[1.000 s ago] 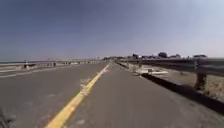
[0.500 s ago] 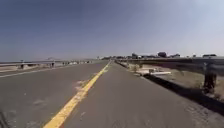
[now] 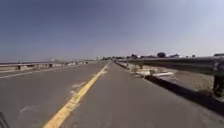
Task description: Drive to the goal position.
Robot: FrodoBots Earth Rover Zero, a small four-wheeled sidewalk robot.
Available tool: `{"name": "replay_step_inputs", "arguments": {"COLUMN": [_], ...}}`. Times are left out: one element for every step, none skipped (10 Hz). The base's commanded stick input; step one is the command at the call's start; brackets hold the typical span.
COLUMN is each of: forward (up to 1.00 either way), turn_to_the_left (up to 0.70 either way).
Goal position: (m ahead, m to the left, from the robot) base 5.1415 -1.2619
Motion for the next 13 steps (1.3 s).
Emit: {"name": "replay_step_inputs", "arguments": {"forward": [0.50,0.50,0.50,0.50,0.50,0.50,0.50,0.50,0.50,0.50,0.50,0.50,0.50], "turn_to_the_left": [0.00,0.00,0.00,0.00,0.00,0.00,0.00,0.00,0.00,0.00,0.00,0.00,0.00]}}
